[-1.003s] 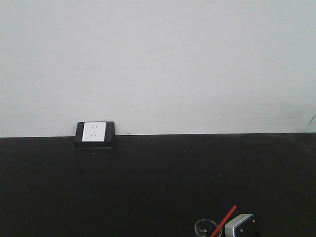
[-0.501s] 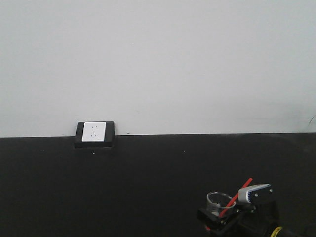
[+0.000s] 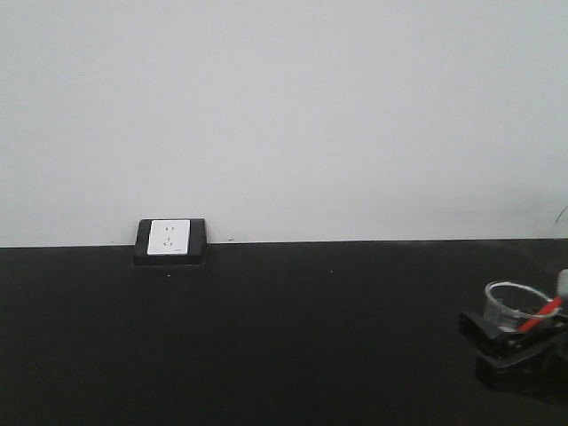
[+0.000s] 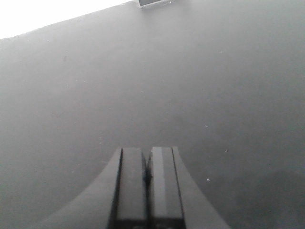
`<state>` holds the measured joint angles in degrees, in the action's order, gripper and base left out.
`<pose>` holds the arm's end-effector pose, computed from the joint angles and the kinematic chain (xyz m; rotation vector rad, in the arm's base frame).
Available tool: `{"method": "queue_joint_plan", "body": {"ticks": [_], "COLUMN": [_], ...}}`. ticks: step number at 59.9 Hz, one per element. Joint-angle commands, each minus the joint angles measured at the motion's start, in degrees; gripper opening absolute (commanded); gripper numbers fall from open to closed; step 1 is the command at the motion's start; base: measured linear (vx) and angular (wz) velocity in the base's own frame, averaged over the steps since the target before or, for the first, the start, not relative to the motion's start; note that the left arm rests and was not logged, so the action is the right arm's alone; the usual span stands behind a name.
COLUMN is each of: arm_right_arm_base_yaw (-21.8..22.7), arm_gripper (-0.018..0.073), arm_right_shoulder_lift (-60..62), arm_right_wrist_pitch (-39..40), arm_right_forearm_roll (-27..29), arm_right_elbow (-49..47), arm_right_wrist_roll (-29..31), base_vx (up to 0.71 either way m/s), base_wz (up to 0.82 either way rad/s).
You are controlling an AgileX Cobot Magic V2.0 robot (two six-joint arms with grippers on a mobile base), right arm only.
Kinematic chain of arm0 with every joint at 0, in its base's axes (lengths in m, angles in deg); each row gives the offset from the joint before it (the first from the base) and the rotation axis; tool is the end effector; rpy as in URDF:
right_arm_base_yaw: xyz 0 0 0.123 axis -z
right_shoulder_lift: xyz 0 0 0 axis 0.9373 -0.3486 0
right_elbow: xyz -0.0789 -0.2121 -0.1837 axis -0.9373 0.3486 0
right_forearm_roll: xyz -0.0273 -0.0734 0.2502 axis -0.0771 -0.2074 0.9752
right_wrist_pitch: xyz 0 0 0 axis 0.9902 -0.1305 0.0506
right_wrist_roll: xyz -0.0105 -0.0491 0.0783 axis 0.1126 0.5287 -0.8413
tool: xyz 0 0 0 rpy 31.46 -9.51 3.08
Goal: Grab beaker from right and move to left
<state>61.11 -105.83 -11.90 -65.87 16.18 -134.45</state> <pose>0.2242 0.0442 0.3019 -0.1445 1.8191 0.2642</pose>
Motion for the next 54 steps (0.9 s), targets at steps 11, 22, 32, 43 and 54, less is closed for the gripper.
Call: {"method": "queue_joint_plan", "body": {"ticks": [11, 22, 32, 43, 54], "arm_right_arm_base_yaw": [0.05, 0.05, 0.05, 0.05, 0.05], "arm_gripper": [-0.0003, -0.0003, -0.0003, -0.0003, -0.0003], "arm_right_shoulder_lift": [13.69, 17.54, 18.52, 18.91, 18.91], "arm_right_wrist_pitch": [-4.28, -4.35, -4.35, -1.64, 2.88], "arm_right_forearm_roll": [-6.65, -6.65, -6.65, -6.65, -8.27], "arm_right_elbow": [-1.46, -1.46, -1.46, -0.08, 4.44], "arm_right_wrist_roll": [-8.78, -8.90, -8.90, -9.02, -9.19], "base_vx": [0.00, 0.00, 0.00, 0.00, 0.00], "base_wz": [0.00, 0.00, 0.00, 0.00, 0.00]}}
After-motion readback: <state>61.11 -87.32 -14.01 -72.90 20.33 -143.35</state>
